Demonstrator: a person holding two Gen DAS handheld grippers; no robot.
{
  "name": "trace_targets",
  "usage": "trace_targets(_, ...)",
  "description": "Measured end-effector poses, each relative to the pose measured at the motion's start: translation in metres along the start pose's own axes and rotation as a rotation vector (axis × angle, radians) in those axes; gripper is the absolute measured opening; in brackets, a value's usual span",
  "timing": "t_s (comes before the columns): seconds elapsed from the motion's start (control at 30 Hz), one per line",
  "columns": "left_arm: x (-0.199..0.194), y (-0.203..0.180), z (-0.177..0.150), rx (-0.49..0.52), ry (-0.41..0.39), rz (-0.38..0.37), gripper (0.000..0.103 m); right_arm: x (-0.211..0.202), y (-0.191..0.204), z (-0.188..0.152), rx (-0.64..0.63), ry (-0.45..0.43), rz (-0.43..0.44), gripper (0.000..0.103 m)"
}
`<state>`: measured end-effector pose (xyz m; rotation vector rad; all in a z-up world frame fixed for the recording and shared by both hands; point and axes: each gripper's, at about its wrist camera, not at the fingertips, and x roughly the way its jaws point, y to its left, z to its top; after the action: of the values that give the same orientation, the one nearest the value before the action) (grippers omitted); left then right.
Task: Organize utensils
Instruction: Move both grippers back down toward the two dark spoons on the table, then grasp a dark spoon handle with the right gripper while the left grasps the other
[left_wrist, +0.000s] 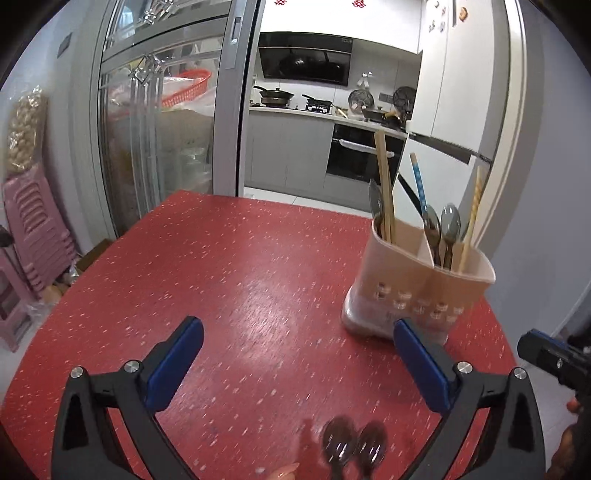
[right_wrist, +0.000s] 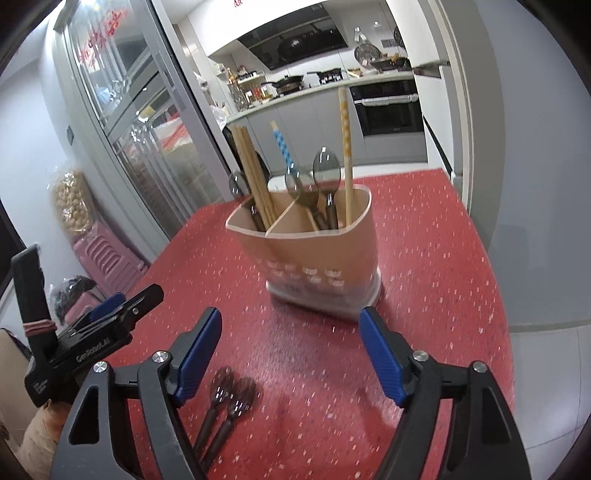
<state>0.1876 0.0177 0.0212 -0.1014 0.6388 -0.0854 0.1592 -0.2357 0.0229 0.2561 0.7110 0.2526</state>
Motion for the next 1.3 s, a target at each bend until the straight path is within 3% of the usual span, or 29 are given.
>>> trace_targets(0.13,0.008,0.003,-0.021,0.020,0.029,0.020,0.103,-0.003,0.004,-0.013,0.012,0.014,-0.017,0.087)
trace_targets(0.4,0.041,0.018,-0.064,-0.008,0.140,0.013,0.103,-0.001,0.012,-0.038,0.022,0.053,-0.037,0.088)
trace_targets(0.57,0.066,0.026,-0.089,-0.005,0.196,0.044,0.103,0.022,0.026,-0.056,-0.036,0.222,-0.045,0.088)
trace_targets(0.7,0.084,0.035,-0.106,-0.011,0.243,0.055,0.103,0.036,0.035,-0.072,-0.049,0.308,-0.073,0.088)
trace_targets(0.87,0.090,0.040,-0.111,-0.027,0.238,0.076,0.103,0.059,0.046,-0.085,-0.042,0.412,-0.110,0.088)
trace_targets(1.1,0.082,0.057,-0.115,-0.051,0.219,0.082,0.103,0.078,0.062,-0.091,-0.028,0.470,-0.155,0.087)
trace_targets(1.3,0.071,0.067,-0.118,-0.053,0.201,0.079,0.103,0.093,0.070,-0.093,-0.008,0.504,-0.175,0.075)
